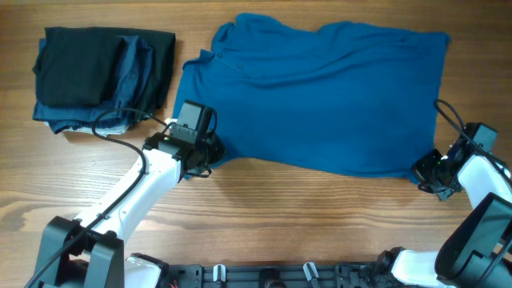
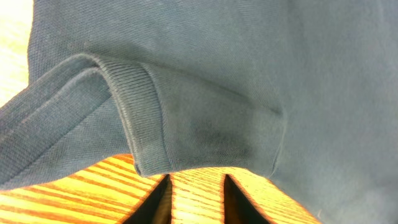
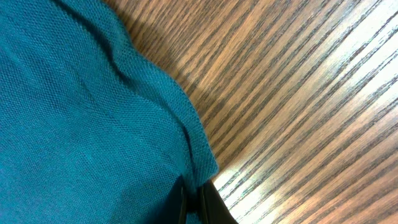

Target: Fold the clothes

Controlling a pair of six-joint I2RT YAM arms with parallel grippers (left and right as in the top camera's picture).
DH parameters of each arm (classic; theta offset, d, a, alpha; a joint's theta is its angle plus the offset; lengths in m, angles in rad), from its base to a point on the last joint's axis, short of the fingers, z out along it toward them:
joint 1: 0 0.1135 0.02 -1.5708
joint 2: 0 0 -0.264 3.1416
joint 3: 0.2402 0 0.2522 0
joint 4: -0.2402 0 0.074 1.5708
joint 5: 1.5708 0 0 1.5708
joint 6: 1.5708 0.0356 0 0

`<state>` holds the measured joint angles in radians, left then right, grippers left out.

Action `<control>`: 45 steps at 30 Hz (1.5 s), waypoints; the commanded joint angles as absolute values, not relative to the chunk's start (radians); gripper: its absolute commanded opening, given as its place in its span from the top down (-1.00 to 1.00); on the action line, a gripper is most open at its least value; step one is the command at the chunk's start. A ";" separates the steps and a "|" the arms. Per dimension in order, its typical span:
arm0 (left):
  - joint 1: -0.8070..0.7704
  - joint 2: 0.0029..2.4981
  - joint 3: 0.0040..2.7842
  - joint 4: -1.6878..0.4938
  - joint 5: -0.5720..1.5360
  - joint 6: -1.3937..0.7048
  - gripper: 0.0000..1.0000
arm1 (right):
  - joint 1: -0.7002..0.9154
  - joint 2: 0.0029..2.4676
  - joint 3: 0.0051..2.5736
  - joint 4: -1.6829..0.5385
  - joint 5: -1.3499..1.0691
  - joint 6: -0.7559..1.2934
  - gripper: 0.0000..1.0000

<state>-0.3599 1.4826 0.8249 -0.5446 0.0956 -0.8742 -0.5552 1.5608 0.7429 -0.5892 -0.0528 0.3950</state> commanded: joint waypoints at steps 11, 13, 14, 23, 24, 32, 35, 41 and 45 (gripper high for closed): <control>-0.358 1.538 0.835 -0.598 0.085 -0.868 0.00 | -0.547 1.580 0.744 -0.592 -0.079 0.392 0.91; -0.358 1.568 0.835 -0.583 0.085 -0.853 0.07 | -0.547 1.580 0.744 -0.591 -0.079 0.392 0.91; -0.358 1.584 0.835 -0.568 0.084 -0.822 0.10 | -0.547 1.580 0.744 -0.591 -0.079 0.392 0.91; -0.348 1.634 0.835 -0.530 0.036 -0.750 -0.07 | -0.547 1.580 0.744 -0.591 -0.080 0.392 0.91; -0.348 1.634 0.835 -0.530 0.030 -0.741 -0.07 | -0.547 1.580 0.744 -0.591 -0.080 0.392 0.91; -0.348 1.637 0.835 -0.518 0.017 -0.736 -0.08 | -0.547 1.580 0.744 -0.591 -0.080 0.392 0.91; -0.348 1.637 0.835 -0.499 0.012 -0.736 -0.01 | -0.547 1.580 0.744 -0.591 -0.080 0.392 0.91; -0.349 1.636 0.835 -0.485 0.014 -0.737 0.45 | -0.547 1.580 0.744 -0.592 -0.079 0.392 0.91; -0.349 1.633 0.835 -0.487 0.014 -0.737 0.63 | -0.547 1.580 0.744 -0.592 -0.079 0.392 0.91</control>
<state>-0.3561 1.6253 0.8253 -0.4900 0.0292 -0.7414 -0.5552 1.5608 0.7429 -0.5892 -0.0532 0.3950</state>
